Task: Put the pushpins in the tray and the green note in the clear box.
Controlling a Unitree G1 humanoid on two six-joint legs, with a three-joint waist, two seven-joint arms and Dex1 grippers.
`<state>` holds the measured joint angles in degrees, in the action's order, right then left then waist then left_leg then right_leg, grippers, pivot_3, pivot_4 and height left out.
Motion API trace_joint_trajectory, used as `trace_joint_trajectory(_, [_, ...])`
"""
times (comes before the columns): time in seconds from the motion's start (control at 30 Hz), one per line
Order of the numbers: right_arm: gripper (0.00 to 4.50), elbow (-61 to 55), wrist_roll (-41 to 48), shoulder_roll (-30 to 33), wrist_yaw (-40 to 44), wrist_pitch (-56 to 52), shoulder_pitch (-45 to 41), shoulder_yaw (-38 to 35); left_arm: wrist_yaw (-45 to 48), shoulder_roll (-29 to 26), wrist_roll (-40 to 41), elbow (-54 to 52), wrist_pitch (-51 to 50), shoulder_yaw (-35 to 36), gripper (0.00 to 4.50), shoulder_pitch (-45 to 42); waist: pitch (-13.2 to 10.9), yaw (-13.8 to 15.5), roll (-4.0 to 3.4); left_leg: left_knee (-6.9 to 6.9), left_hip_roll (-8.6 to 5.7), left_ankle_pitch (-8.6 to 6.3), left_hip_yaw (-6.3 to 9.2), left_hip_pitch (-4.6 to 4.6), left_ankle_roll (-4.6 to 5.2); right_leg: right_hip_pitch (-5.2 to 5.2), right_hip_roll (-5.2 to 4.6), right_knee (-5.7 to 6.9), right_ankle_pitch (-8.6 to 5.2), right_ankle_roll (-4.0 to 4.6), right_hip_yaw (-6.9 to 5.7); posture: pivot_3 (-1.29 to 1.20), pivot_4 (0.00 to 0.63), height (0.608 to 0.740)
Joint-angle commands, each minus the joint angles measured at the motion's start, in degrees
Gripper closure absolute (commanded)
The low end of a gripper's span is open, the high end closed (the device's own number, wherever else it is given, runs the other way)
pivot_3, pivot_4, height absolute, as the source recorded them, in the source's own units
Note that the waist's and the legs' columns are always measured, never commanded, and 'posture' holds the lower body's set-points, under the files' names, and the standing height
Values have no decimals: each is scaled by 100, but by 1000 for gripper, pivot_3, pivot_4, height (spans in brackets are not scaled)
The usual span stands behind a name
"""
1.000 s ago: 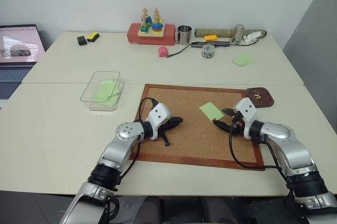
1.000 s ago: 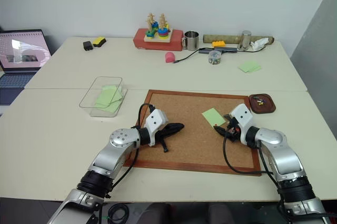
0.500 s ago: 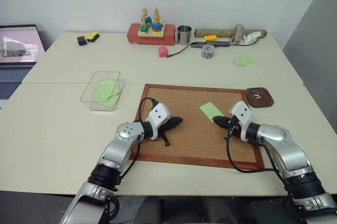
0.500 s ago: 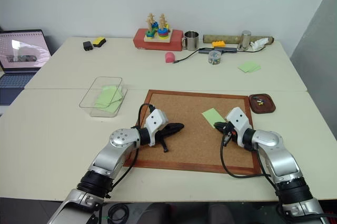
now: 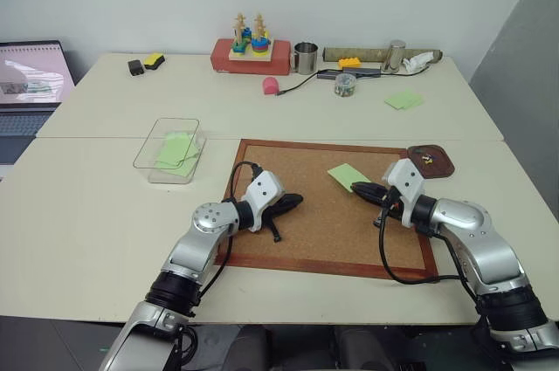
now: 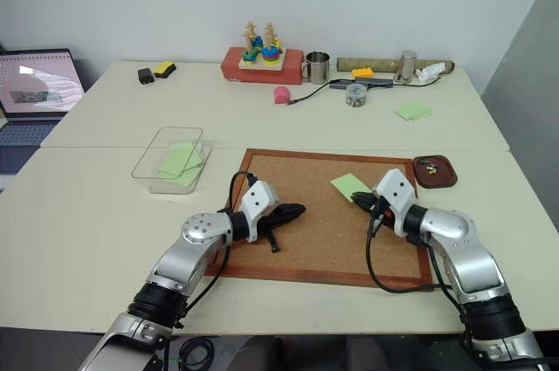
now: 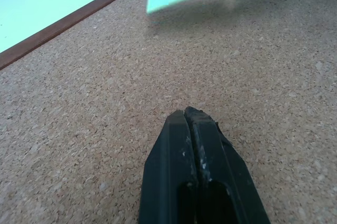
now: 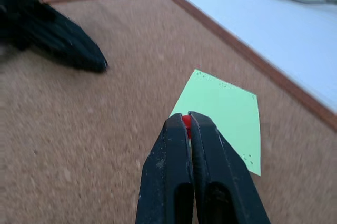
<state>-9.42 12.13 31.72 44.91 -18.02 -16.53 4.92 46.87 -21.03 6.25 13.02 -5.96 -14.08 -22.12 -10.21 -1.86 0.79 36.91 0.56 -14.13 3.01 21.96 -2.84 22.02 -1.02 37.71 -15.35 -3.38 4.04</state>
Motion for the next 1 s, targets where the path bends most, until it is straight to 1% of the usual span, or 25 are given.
trace_joint_trajectory(0.03, [4488, -445, 11, 126, 2, 61, -120, -136, -46, 6, 26, 192, -281, 115, 4500, 141, 0, 1, 0, 0, 0, 0, 0, 1, 0, 1, 0, 0, 0, 0, 0, 0, 150, 740])
trace_joint_trajectory(0.07, [4500, -491, -9, 134, -18, 73, -141, -124, 10, 0, 177, 62, -407, 227, 4121, 135, -1, 1, 2, 0, 0, 0, -1, 1, 0, 2, 0, 0, 0, 0, 1, 0, 150, 740])
trace_joint_trajectory(0.17, [4500, -566, -139, 160, -75, 240, -207, -77, 221, -11, 943, -541, -1148, 651, 3687, 185, -6, -7, 8, -1, 3, 0, 0, 3, 0, 5, 1, 0, 0, 0, -1, 0, 150, 740])
trace_joint_trajectory(0.23, [4500, -575, -300, 178, -118, 475, -264, -45, 227, 32, 1667, -994, -1891, 1043, 3348, 231, -15, -46, 16, -3, 6, 0, -3, 17, 0, 21, 3, 3, 0, 0, 1, 0, 150, 740])
trace_joint_trajectory(0.33, [4500, -466, -596, 188, -207, 991, -365, -15, 29, 202, 2700, -1527, -2960, 1566, 2786, 295, -28, -64, 25, -2, 8, 0, 5, 44, 0, 39, 4, 3, 0, 0, -6, 0, 150, 740])
trace_joint_trajectory(0.43, [4500, -358, -781, 182, -241, 1422, -468, 4, -346, 531, 3430, -1786, -3685, 1892, 2234, 254, -31, -46, 30, 3, 6, 0, 12, 82, -1, 70, 1, 4, 1, 2, -12, 0, 150, 740])
trace_joint_trajectory(0.47, [4500, -337, -833, 176, -246, 1549, -497, 10, -467, 642, 3610, -1836, -3859, 1967, 2000, 227, -32, -32, 32, 3, 4, 0, 13, 83, -1, 70, -2, 4, 2, 2, -12, 0, 150, 740])
trace_joint_trajectory(0.53, [4500, -343, -921, 175, -235, 1775, -550, 53, -789, 933, 3898, -1869, -4096, 2089, 1679, 124, -33, 5, 34, 3, 2, 0, 13, 84, -2, 70, -5, 4, 6, 9, -12, 0, 150, 740])
trace_joint_trajectory(0.67, [4500, -362, -1102, 193, -202, 2136, -623, 145, -1284, 1393, 4163, -1738, -4319, 2228, 870, -118, -38, 26, 43, 8, -3, 0, 19, 85, -2, 67, -7, 4, 9, 9, -17, 0, 150, 740])
trace_joint_trajectory(0.7, [4500, -370, -1142, 201, -194, 2211, -633, 165, -1364, 1465, 4218, -1706, -4369, 2249, 724, -168, -38, 22, 43, 8, -3, 0, 18, 84, -3, 67, -7, 4, 11, 10, -16, 0, 150, 740])
trace_joint_trajectory(0.73, [4500, -367, -1166, 200, -187, 2260, -637, 173, -1416, 1500, 4251, -1697, -4408, 2263, 724, -194, -38, 20, 43, 8, -4, 1, 17, 84, -3, 67, -6, 4, 13, 14, -16, 0, 150, 740])
trace_joint_trajectory(0.87, [4500, -499, -1400, 268, -145, 2559, -689, 287, -1781, 2020, 4992, -1351, -4561, 2704, 724, -679, -40, 19, 45, 7, -3, 1, 18, 84, -4, 68, -5, 4, 19, 24, -17, 0, 150, 740])
trace_joint_trajectory(0.97, [4500, -583, -1485, 281, -139, 2644, -658, 338, -1912, 2174, 5215, -1168, -4575, 2878, 724, -886, -41, 20, 47, 8, -4, 1, 18, 85, -4, 68, -5, 4, 20, 25, -17, 0, 150, 740])
trace_joint_trajectory(1.0, [4500, -602, -1502, 269, -144, 2649, -650, 350, -1962, 2217, 5272, -1113, -4560, 2933, 896, -946, -41, 15, 48, 8, -6, 1, 17, 85, -4, 68, -5, 4, 20, 25, -16, 0, 150, 740])
